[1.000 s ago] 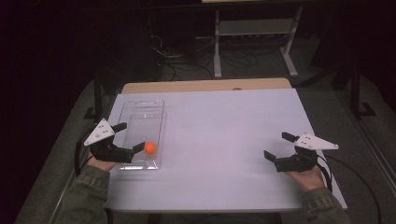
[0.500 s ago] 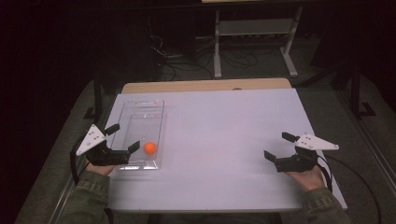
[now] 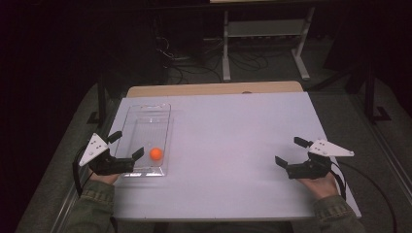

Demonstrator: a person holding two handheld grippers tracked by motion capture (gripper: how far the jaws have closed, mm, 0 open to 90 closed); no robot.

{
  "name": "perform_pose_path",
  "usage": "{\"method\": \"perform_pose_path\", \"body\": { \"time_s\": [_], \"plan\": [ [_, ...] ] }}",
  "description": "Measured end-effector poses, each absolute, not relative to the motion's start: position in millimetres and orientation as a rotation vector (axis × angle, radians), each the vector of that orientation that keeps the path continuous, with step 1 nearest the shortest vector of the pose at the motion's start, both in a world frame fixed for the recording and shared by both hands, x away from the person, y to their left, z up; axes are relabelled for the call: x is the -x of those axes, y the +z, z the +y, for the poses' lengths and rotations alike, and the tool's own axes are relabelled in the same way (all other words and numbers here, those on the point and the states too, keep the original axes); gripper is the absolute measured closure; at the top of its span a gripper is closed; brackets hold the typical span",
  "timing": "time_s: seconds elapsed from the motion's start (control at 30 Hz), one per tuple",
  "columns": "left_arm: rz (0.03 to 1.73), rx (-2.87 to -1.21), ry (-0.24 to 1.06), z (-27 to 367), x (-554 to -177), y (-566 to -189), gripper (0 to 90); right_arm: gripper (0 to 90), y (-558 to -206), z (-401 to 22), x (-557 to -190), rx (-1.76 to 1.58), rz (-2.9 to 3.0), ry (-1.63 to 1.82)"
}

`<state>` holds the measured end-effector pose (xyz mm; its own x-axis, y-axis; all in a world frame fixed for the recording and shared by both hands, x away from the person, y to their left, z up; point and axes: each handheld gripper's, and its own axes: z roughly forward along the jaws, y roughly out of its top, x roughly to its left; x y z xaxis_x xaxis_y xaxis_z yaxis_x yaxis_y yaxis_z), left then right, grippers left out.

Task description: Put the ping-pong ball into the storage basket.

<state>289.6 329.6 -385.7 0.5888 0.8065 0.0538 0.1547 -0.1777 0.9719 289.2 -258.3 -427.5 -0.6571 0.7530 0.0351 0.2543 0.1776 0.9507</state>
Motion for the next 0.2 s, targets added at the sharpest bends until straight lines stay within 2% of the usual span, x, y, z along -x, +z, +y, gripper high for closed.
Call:
{"method": "perform_pose_path", "body": {
  "time_s": [0.2],
  "plan": [
    [0.809,-1.688,0.716,328.5,-290.6,-387.1,0.0,0.0,-427.5,-257.8,-288.6,-0.948,2.012,1.494]
  ]
}}
